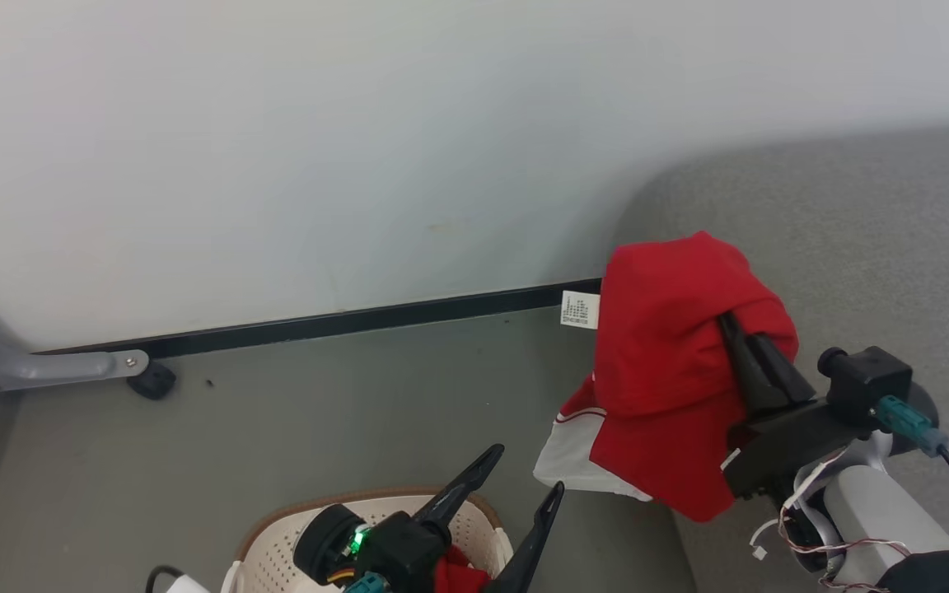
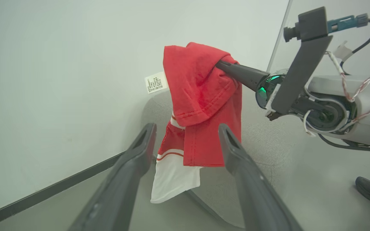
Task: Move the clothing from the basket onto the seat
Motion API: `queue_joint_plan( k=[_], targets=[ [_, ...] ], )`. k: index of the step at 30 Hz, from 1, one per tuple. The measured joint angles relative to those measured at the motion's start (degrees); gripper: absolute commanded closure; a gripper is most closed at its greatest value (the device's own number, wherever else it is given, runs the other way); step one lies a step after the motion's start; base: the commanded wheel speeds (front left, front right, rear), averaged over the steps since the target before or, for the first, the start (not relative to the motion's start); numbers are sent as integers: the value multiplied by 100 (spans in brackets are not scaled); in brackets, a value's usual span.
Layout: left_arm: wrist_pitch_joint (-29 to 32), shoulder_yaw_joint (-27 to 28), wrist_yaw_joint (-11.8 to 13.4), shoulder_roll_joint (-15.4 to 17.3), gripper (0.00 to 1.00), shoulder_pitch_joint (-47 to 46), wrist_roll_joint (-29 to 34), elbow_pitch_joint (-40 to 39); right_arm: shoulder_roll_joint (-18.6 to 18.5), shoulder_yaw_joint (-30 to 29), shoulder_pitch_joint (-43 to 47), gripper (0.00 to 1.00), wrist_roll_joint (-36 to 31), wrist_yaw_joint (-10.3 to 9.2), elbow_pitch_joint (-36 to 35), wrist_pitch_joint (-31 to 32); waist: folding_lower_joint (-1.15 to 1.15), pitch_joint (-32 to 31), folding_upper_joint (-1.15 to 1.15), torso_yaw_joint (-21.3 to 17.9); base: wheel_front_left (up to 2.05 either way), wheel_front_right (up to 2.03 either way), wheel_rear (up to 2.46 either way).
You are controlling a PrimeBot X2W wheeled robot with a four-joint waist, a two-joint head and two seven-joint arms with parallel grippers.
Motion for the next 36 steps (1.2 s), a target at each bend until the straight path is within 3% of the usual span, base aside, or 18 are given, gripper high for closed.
queue_joint_plan(
  k=[14,22,36],
  targets=[
    [245,-186,1,14,0,-15,231,-200,-358,-765,302,100,86,-299,-474,0,0,422,0,-613,0,0,0],
    [356,-208,2,37,0,-199,320,-341,-670,-1314,220,100,144,-343,-589,0,0,857,0,-813,0,0,0],
    [609,-279,-9,101,0,-744,601,-554,-1300,-2406,-965,100,376,-393,-453,-1,0,1740,1,-822,0,0,0]
  ],
)
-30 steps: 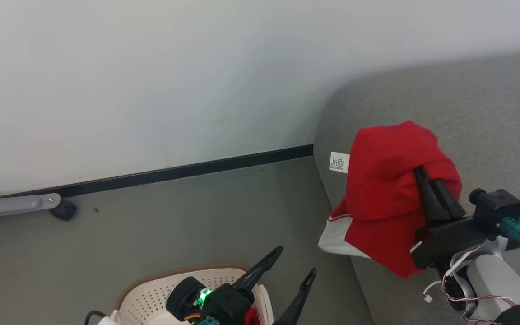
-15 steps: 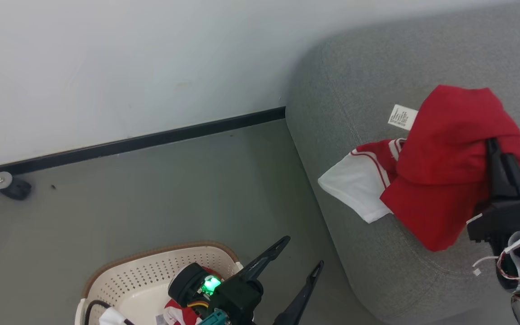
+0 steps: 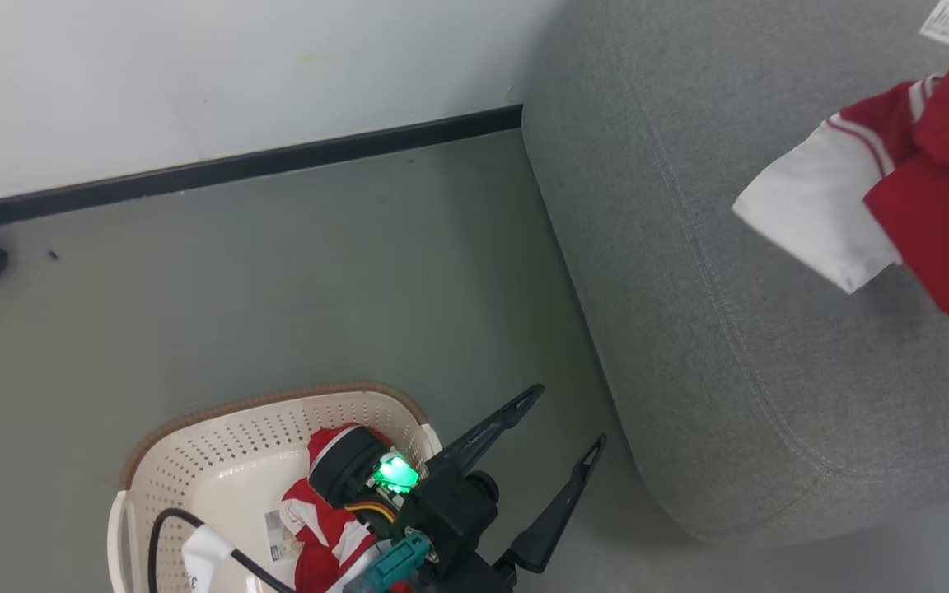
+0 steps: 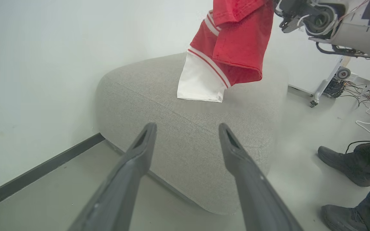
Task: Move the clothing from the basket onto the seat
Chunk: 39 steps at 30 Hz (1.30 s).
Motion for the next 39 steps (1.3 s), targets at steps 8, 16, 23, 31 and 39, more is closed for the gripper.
queue_joint_plan(
  k=[8,16,23,31,39],
  targets=[
    [101,-43,-15,55,0,-252,90,-152,-410,-404,-793,100,134,63,357,-15,0,442,0,116,0,0,0],
    [196,-67,-52,45,0,-489,148,-210,-649,-672,-1278,100,274,159,847,-25,1,875,0,262,0,0,0],
    [201,-65,-56,51,0,-609,178,-249,-631,-802,-1472,100,479,279,1378,-26,0,1154,0,379,0,0,0],
    [245,-31,-55,122,0,-644,324,-320,-404,-859,-1580,100,528,356,1913,-41,1,1483,0,435,0,0,0],
    [244,-46,-99,108,0,-758,324,-178,-334,-858,-1639,0,522,455,2351,-42,0,1558,0,378,0,0,0]
  ],
)
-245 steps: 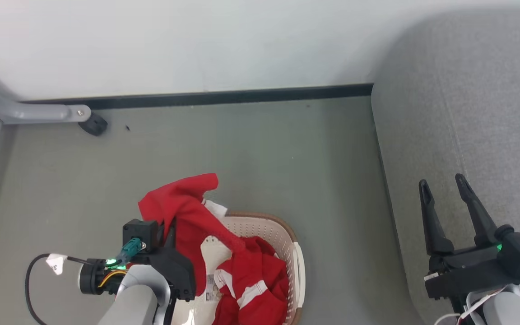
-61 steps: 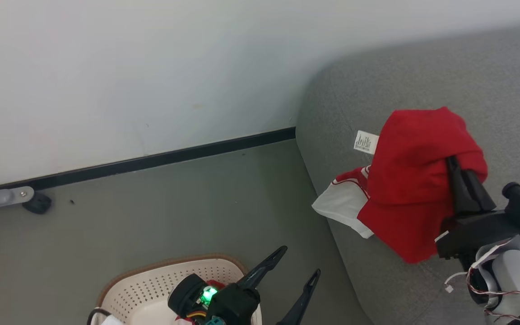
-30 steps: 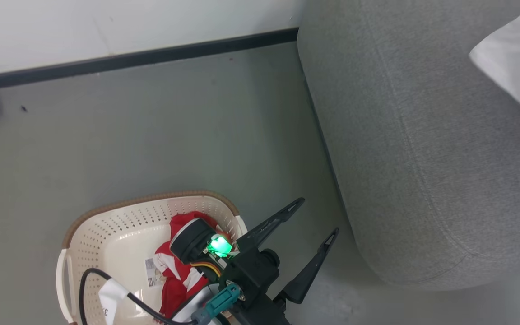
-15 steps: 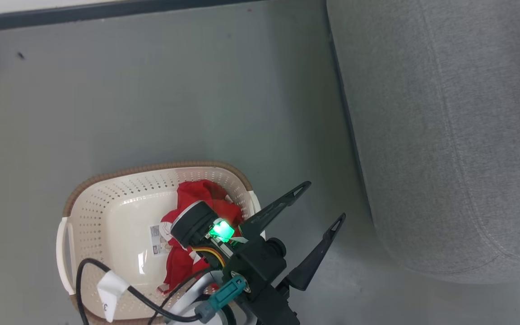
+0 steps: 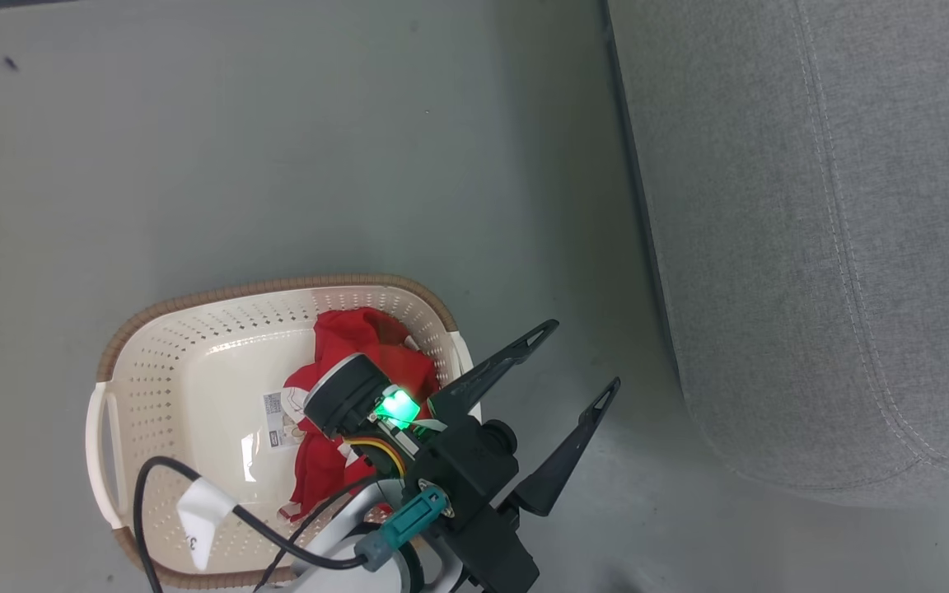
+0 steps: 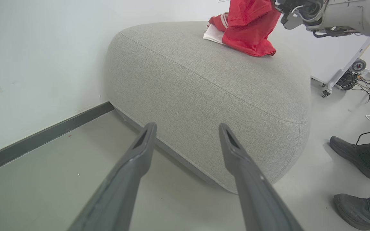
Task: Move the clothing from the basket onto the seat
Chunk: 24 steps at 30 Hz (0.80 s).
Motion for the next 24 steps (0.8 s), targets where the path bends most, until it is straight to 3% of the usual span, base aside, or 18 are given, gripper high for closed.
queue_joint_plan(
  k=[10,24],
  targets=[
    [-148,4,-7,-45,0,-62,-19,240,197,41,-16,0,-58,58,385,0,0,-195,0,-24,0,0,0],
    [-563,64,1,-236,0,-29,-90,725,665,263,717,0,-282,176,594,0,0,-861,0,63,0,0,0]
  ],
)
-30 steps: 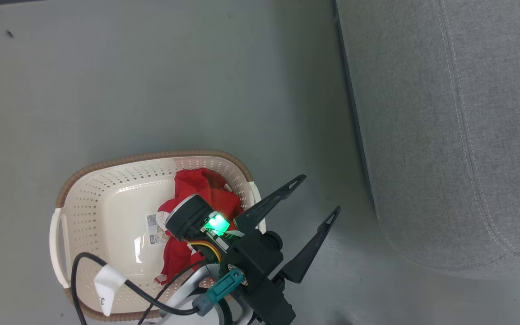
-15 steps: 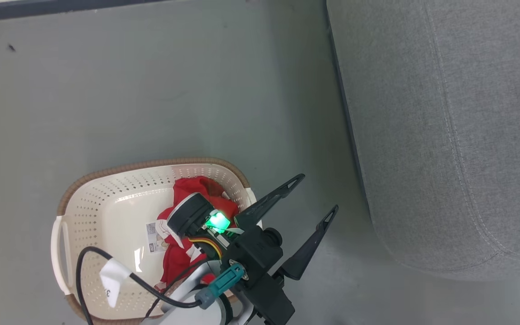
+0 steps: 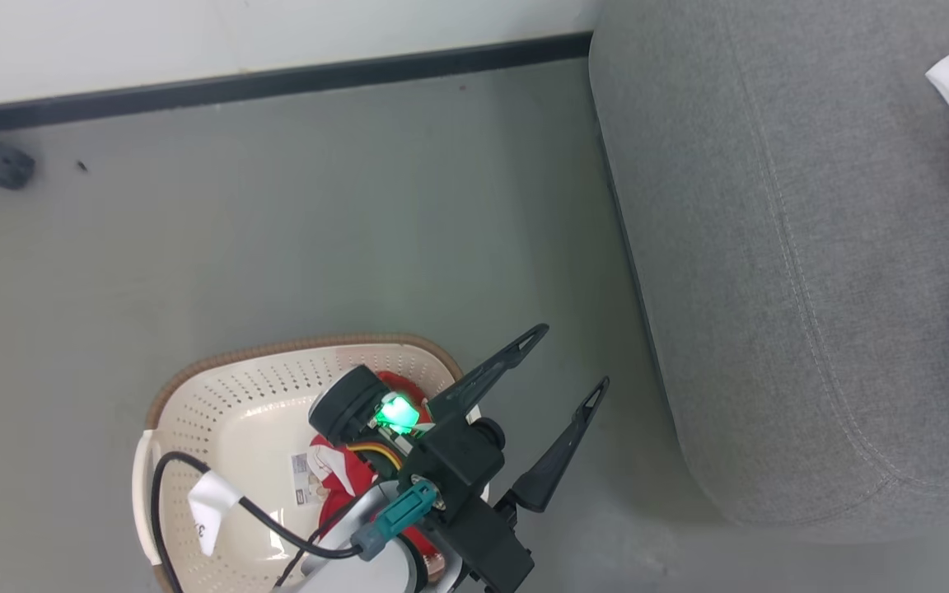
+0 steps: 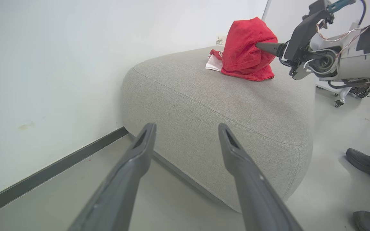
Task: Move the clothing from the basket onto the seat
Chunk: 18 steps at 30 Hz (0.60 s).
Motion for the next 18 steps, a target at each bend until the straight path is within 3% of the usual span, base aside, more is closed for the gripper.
queue_joint_plan(
  k=[10,18],
  targets=[
    [-197,29,65,-52,0,275,-238,148,291,92,598,0,-142,26,-168,1,-1,-545,-1,129,0,0,0],
    [-376,227,259,-102,0,538,-338,334,680,408,1166,0,-461,77,-893,1,0,-946,-1,278,0,0,0]
  ],
)
